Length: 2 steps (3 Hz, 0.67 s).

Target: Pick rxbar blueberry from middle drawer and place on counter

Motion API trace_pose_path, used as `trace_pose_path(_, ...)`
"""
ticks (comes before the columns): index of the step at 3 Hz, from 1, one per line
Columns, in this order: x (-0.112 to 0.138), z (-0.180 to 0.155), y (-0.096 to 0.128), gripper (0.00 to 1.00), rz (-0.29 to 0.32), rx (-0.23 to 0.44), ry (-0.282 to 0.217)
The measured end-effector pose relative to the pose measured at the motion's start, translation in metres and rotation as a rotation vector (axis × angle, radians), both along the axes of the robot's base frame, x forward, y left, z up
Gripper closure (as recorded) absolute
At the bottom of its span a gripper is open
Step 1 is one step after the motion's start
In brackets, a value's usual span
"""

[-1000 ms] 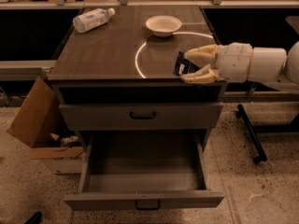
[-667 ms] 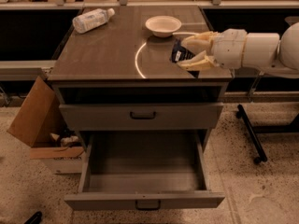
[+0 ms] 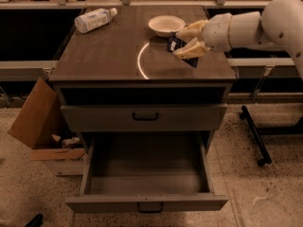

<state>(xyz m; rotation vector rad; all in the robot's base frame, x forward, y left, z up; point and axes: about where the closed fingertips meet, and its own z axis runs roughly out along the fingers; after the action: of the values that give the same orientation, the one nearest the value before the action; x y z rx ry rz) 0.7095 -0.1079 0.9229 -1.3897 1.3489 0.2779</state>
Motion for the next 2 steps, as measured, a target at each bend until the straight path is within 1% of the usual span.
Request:
trace_pose_path(1,0.028,-0.015,0.008,0.81,-0.003,-0.071,0.074)
trace_pose_path(2,0.046,-0.024,0.015,0.58,-0.002,-0.119,0.123)
